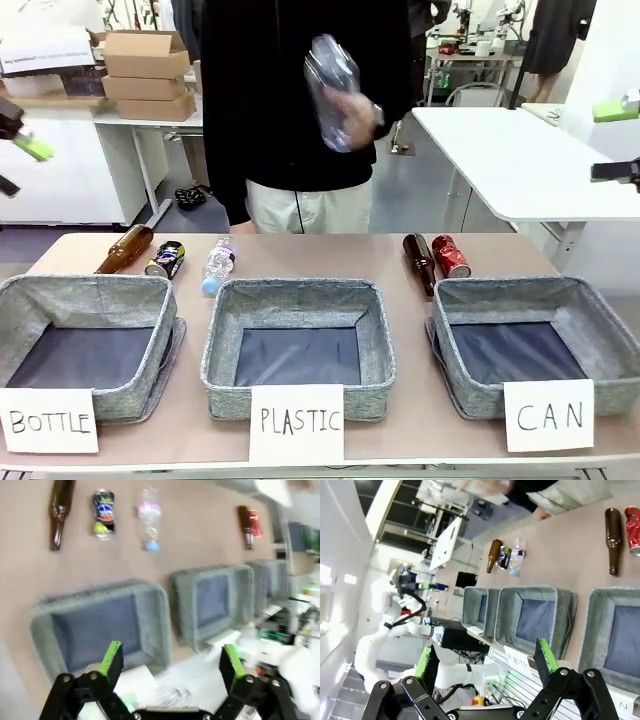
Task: Sort the can waste into the basket.
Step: Pick up the can waste from the table and place it in the right Fabric basket.
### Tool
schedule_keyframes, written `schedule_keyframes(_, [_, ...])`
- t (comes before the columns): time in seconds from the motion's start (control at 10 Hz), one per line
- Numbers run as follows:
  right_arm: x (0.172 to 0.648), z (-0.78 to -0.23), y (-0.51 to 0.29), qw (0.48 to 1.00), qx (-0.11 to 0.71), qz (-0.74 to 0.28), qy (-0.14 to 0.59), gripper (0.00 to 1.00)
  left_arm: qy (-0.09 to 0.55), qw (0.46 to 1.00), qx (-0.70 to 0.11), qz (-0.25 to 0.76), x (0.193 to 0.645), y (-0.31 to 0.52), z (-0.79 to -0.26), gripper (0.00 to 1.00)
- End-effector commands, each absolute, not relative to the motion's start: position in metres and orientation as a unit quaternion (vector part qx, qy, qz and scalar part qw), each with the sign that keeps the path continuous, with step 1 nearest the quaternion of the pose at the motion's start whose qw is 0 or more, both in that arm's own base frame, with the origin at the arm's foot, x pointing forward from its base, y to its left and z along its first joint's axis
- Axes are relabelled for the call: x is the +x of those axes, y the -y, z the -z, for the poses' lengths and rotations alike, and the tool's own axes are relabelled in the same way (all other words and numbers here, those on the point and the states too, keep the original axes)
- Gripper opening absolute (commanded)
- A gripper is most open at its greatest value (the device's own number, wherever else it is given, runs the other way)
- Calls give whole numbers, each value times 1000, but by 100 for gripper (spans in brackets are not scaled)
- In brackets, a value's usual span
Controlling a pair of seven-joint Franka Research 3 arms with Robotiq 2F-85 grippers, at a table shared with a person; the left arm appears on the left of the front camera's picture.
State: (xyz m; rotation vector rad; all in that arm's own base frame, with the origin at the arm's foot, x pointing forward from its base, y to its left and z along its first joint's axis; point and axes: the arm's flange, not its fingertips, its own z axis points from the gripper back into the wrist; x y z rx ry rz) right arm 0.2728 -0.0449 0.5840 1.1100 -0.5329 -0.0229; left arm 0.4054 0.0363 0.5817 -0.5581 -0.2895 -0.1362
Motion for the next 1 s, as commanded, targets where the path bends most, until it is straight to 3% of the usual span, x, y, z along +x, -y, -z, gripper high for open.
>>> schedule_keyframes(0.0, [277,-586,44,810,527,-1,260,100,162,974,-122,105,475,1,-542,100])
schedule_keyframes(0.2, [277,-586,44,810,527,-1,260,100,166,979,-30,112,513,25,-504,100])
schedule_keyframes(0.3, [277,-586,44,810,527,-1,260,100,145,982,-91,76,525,28,-502,100])
schedule_keyframes(0.4, [277,-586,44,810,527,-1,260,100,174,971,-80,146,498,37,-510,100])
schedule_keyframes(0.8, [277,-586,44,810,527,-1,260,100,172,973,-71,135,511,42,-503,100])
schedule_keyframes(0.9, [277,-586,44,810,527,-1,260,100,203,973,-25,106,520,55,-487,100])
